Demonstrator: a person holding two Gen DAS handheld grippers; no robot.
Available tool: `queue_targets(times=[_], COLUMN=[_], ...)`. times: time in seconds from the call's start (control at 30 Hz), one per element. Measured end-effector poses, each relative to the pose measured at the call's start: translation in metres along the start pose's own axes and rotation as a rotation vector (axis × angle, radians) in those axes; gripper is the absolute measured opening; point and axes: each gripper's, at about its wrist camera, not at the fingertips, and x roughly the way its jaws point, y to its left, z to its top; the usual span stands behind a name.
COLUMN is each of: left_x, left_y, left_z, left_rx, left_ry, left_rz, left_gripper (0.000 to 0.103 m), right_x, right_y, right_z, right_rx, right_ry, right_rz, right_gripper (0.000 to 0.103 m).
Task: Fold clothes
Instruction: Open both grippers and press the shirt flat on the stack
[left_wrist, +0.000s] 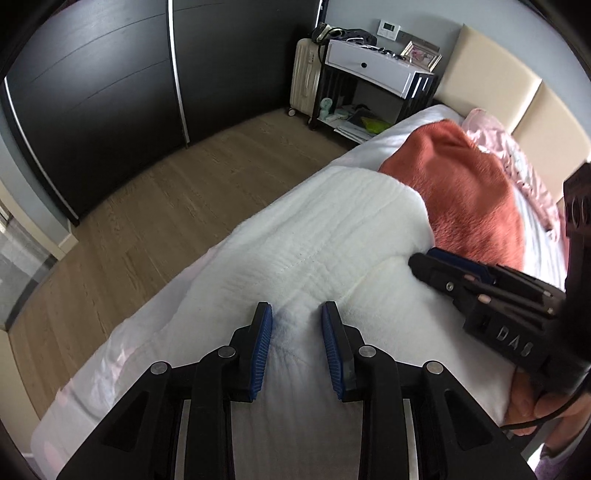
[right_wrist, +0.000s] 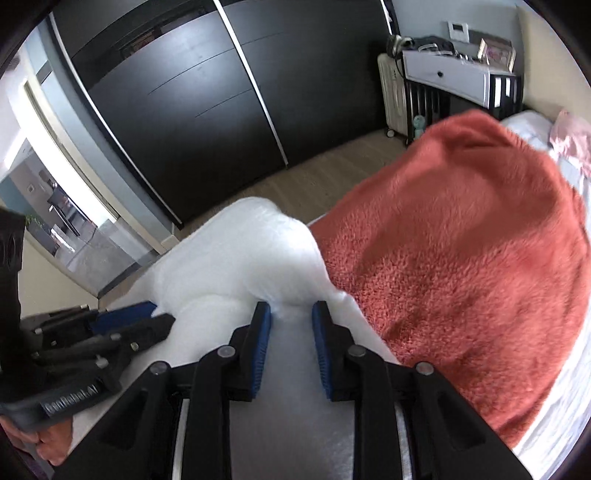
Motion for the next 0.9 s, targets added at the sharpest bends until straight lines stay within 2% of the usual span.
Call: queue_targets(times=[0.13, 0.3, 0.43, 0.53, 0.7, 0.8, 0.9], left_x=[0.005, -0.008, -0.053, -0.087, -0.108, -0.106, -0.091], left_y=[-0.005, -0.005, -0.015, -0.025, -0.045, -0.053, -0.056], left_z=[-0.005, 0.000, -0.008, -0.025, -0.057, -0.072, -0.085], left_rx=[0.019, 0.026, 0.076, 0.130, 0.214, 0.251, 0.287], left_ry=[-0.005, 0.003, -0.073, -0.117, -0.079, -0.048, -0.007], left_rz=[0.012, 0.021, 0.028, 0.001, -0.002, 0.014, 0.066], left_gripper=[0.030, 0.030, 0.030, 0.030, 0.030, 0.030, 0.030], right_x=[0.007, -0.005, -0.051, -0.090, -0.124, -0.126, -0.117], right_y=[-0.013, -0.002, -0.003, -0.002, 0.004, 0.009, 0.003], right_z=[-0.004, 0.000, 0.006, 0.000, -0.023, -0.040, -0.065], right_rx=[0.034, 0.008, 0.054, 0.042, 0.012, 0.001, 0.007], right_ry=[-0.001, 0.018, -0.021, -0.054, -0.013, 0.002, 0.035], right_rz=[0.022, -0.027, 0.017, 0.009, -0.083, -0.150, -0.174], right_gripper=[0.022, 0.022, 0.023, 0.025, 0.025, 0.025, 0.025])
